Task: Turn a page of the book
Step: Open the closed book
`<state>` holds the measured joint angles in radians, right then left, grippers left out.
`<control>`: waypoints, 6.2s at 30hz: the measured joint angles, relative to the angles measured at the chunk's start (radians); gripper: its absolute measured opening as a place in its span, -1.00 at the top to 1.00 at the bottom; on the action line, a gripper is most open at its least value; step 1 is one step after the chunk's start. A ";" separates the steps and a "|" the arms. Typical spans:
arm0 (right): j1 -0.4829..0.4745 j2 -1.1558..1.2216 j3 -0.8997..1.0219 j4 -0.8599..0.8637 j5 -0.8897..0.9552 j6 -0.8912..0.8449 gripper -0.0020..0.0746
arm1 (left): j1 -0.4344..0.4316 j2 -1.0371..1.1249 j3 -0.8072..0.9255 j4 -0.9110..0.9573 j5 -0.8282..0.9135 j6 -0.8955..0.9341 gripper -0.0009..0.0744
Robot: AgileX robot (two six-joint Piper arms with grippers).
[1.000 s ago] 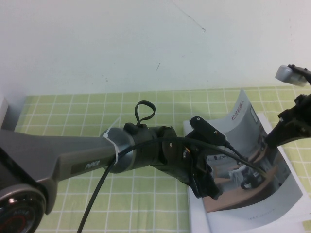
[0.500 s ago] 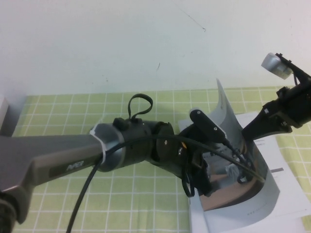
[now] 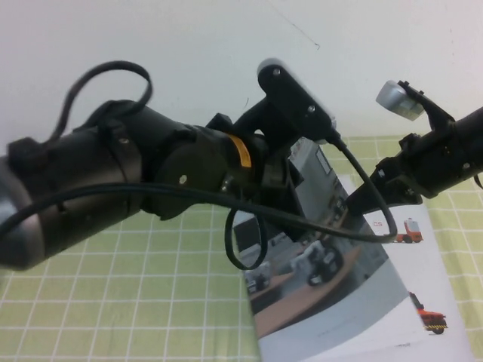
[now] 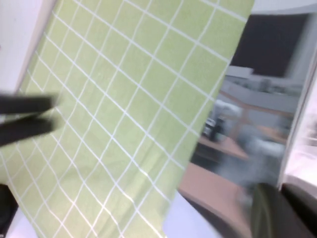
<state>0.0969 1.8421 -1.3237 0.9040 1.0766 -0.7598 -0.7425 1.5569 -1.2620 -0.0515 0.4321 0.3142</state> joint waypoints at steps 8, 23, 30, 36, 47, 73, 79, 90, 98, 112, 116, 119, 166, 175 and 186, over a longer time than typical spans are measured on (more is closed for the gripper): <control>0.016 0.000 0.000 0.009 -0.006 0.000 0.93 | -0.153 -0.031 0.082 -0.279 -0.087 0.225 0.99; 0.039 0.000 0.000 0.036 -0.010 -0.002 0.94 | -0.320 0.044 0.178 -0.347 -0.302 0.214 0.99; 0.040 0.000 0.000 0.039 -0.016 -0.006 0.94 | -0.396 0.184 0.178 -0.351 -0.445 0.220 0.99; 0.040 0.000 0.000 0.041 -0.016 -0.010 0.94 | -0.400 0.282 0.179 -0.419 -0.549 0.288 0.99; 0.040 0.000 0.000 0.060 -0.078 -0.010 0.94 | -0.427 0.316 0.179 -1.255 -0.841 1.225 0.99; 0.038 0.000 0.000 0.165 -0.054 -0.106 0.63 | -0.423 0.316 0.179 -1.551 -1.181 1.551 0.99; 0.038 0.000 0.000 0.180 -0.040 -0.121 0.08 | -0.422 0.316 0.179 -1.547 -1.183 1.554 0.99; 0.038 0.000 0.000 0.180 -0.050 -0.167 0.09 | -0.421 0.316 0.179 -1.512 -1.219 1.555 0.99; 0.036 0.000 0.000 0.116 -0.073 -0.148 0.46 | -0.421 0.316 0.179 -1.504 -1.271 1.555 0.99; -0.018 -0.146 0.000 -0.123 -0.138 -0.064 0.95 | -0.421 0.316 0.179 -1.488 -1.290 1.561 0.99; -0.018 -0.155 0.034 -0.226 -0.175 -0.001 0.95 | -0.421 0.316 0.179 -1.477 -1.291 1.565 0.99; -0.018 -0.142 0.072 -0.234 -0.218 0.006 0.95 | -0.421 0.316 0.179 -1.477 -1.293 1.569 0.99; -0.020 0.344 0.095 0.522 -0.381 -0.513 0.96 | -0.391 0.316 0.179 -1.414 -1.397 1.580 0.99; -0.020 0.348 0.090 0.511 -0.374 -0.505 0.96 | -0.247 0.316 0.179 -1.438 -1.420 1.547 0.99; -0.020 0.348 0.088 0.490 -0.372 -0.485 0.96 | -0.059 0.316 0.179 -1.515 -1.385 1.504 0.99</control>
<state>0.0768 2.1903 -1.2355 1.3937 0.7047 -1.2452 -0.8020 1.8730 -1.0826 -1.5668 -0.9533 1.8184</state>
